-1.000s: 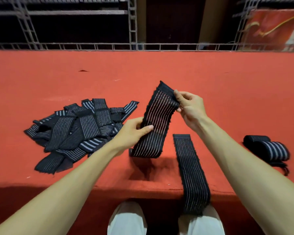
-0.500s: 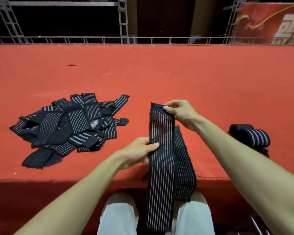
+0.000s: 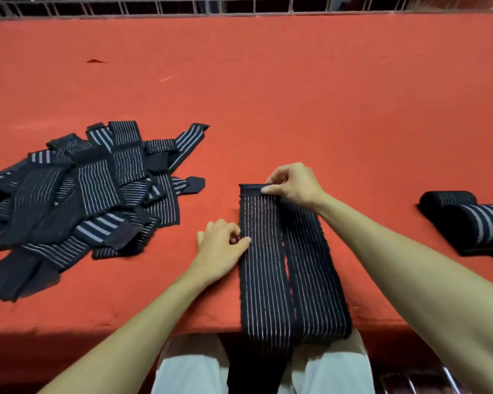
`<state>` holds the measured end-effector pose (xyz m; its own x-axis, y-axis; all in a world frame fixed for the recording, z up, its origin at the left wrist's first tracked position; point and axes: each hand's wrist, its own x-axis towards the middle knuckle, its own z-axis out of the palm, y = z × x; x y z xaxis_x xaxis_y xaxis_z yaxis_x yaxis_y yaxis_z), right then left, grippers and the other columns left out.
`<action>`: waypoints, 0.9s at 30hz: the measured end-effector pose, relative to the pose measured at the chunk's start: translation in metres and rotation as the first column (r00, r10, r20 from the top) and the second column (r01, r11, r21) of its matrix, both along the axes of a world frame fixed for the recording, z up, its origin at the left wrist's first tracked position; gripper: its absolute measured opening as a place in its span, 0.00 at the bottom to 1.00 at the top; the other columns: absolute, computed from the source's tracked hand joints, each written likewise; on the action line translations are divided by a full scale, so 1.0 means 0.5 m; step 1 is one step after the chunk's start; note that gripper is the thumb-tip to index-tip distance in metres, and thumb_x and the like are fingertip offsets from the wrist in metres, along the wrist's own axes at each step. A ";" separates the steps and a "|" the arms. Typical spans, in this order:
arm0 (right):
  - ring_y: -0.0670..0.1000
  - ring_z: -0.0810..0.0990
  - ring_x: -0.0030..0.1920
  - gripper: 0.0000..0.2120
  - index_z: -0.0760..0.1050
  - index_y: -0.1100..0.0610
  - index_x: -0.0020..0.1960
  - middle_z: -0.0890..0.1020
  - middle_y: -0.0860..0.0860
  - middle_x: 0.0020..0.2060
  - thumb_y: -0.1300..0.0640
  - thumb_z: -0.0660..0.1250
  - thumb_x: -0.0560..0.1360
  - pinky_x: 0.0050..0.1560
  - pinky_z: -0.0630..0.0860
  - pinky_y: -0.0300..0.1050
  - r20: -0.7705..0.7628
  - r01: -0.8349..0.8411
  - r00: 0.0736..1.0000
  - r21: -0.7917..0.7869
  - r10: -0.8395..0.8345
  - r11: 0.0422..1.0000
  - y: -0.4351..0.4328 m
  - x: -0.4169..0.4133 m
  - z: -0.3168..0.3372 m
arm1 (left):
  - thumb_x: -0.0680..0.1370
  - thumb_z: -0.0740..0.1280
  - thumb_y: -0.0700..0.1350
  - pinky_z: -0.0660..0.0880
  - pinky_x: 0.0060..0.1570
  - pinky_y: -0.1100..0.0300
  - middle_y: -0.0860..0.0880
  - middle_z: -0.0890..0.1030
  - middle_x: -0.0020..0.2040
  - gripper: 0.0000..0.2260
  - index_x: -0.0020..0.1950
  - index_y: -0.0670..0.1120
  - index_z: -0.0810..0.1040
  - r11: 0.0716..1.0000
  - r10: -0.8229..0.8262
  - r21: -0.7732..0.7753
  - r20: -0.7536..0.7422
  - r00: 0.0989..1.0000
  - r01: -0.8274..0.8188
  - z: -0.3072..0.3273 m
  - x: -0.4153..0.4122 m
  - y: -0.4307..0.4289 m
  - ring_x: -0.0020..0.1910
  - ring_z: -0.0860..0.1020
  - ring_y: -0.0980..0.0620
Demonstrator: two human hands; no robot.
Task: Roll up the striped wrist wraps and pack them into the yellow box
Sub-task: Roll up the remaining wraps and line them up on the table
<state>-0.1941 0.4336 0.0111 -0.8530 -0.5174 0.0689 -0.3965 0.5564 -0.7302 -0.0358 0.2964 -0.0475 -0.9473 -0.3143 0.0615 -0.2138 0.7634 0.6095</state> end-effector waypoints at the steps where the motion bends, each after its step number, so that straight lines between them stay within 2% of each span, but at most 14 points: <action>1: 0.38 0.74 0.33 0.08 0.83 0.57 0.43 0.79 0.46 0.33 0.54 0.78 0.68 0.31 0.66 0.25 -0.010 -0.003 1.000 0.033 0.003 0.999 -0.003 -0.006 -0.014 | 0.77 0.67 0.51 0.56 0.47 0.56 0.54 0.70 0.41 0.13 0.35 0.54 0.67 1.000 0.004 -0.021 -0.003 1.000 -0.004 -0.005 -0.003 -0.006 0.50 0.67 0.52; 4: 0.47 0.76 0.38 0.11 0.83 0.57 0.44 0.82 0.50 0.37 0.52 0.78 0.68 0.36 0.66 0.33 -0.053 -0.008 0.998 0.133 0.016 0.991 -0.013 -0.025 -0.045 | 0.76 0.68 0.52 0.54 0.45 0.57 0.56 0.68 0.41 0.13 0.35 0.55 0.68 0.998 -0.027 -0.052 0.011 1.000 0.027 -0.017 -0.011 -0.020 0.49 0.65 0.54; 8: 0.50 0.79 0.46 0.12 0.83 0.58 0.47 0.84 0.53 0.43 0.52 0.78 0.69 0.44 0.70 0.38 -0.066 -0.016 0.997 0.201 0.030 0.979 -0.024 -0.036 -0.065 | 0.76 0.68 0.54 0.53 0.45 0.58 0.57 0.68 0.41 0.13 0.35 0.55 0.69 0.998 -0.011 -0.057 -0.005 1.000 0.010 -0.021 -0.018 -0.017 0.48 0.64 0.55; 10: 0.51 0.79 0.49 0.12 0.82 0.57 0.48 0.81 0.53 0.45 0.52 0.77 0.69 0.48 0.74 0.44 -0.123 -0.006 0.992 0.234 0.036 0.972 -0.026 -0.032 -0.073 | 0.75 0.69 0.56 0.54 0.45 0.58 0.57 0.69 0.42 0.11 0.39 0.55 0.70 0.998 0.025 -0.057 -0.036 0.999 -0.027 -0.022 -0.017 -0.011 0.48 0.65 0.56; 12: 0.52 0.77 0.51 0.11 0.82 0.55 0.49 0.75 0.51 0.46 0.51 0.76 0.70 0.52 0.75 0.48 -0.187 0.053 0.982 0.218 -0.011 0.974 -0.016 -0.031 -0.070 | 0.74 0.70 0.55 0.55 0.45 0.58 0.58 0.70 0.44 0.09 0.46 0.56 0.71 0.997 0.067 -0.040 -0.080 0.995 -0.070 -0.021 -0.011 -0.006 0.48 0.65 0.57; 15: 0.55 0.78 0.52 0.07 0.82 0.56 0.47 0.78 0.54 0.45 0.53 0.73 0.73 0.52 0.72 0.45 -0.223 0.143 0.970 0.179 -0.102 0.973 0.027 -0.039 -0.055 | 0.74 0.71 0.51 0.54 0.45 0.59 0.57 0.69 0.47 0.12 0.54 0.55 0.71 0.996 0.050 -0.071 -0.164 0.985 -0.062 -0.015 -0.004 0.008 0.49 0.65 0.57; 18: 0.54 0.80 0.49 0.08 0.82 0.59 0.46 0.84 0.55 0.44 0.54 0.70 0.76 0.44 0.65 0.38 -0.176 0.222 0.963 0.075 -0.206 0.972 0.099 -0.039 -0.050 | 0.76 0.70 0.48 0.57 0.48 0.59 0.57 0.71 0.47 0.07 0.51 0.56 0.73 0.997 -0.075 -0.026 -0.199 0.977 0.072 -0.004 -0.012 0.036 0.50 0.66 0.56; 22: 0.53 0.81 0.48 0.08 0.82 0.57 0.45 0.85 0.53 0.43 0.54 0.68 0.77 0.42 0.63 0.39 -0.085 0.262 0.962 0.045 -0.258 0.964 0.177 -0.021 -0.079 | 0.77 0.67 0.43 0.68 0.54 0.53 0.56 0.74 0.43 0.12 0.54 0.59 0.71 0.960 -0.217 0.141 -0.175 0.960 0.243 0.004 -0.048 0.087 0.44 0.71 0.58; 25: 0.51 0.79 0.44 0.07 0.82 0.56 0.45 0.84 0.52 0.42 0.55 0.68 0.77 0.41 0.62 0.38 -0.042 0.256 0.966 0.051 -0.255 0.965 0.196 -0.012 -0.108 | 0.78 0.66 0.46 0.70 0.58 0.49 0.56 0.74 0.43 0.08 0.54 0.58 0.72 0.951 -0.288 0.097 -0.057 0.956 0.292 0.008 -0.090 0.112 0.44 0.70 0.58; 27: 0.51 0.80 0.46 0.06 0.81 0.55 0.50 0.84 0.52 0.43 0.54 0.67 0.77 0.43 0.65 0.39 -0.060 0.314 0.948 0.010 -0.313 0.949 0.195 -0.013 -0.127 | 0.78 0.66 0.49 0.67 0.60 0.52 0.57 0.73 0.43 0.04 0.52 0.57 0.74 0.960 -0.275 0.046 -0.044 0.960 0.277 -0.003 -0.106 0.126 0.46 0.69 0.58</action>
<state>-0.2007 0.5312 -0.0525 -0.9673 -0.2262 0.1150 -0.2406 0.6727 -0.6997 -0.0889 0.3594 -0.0492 -0.9950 -0.0448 0.0888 0.0242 0.7571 0.6528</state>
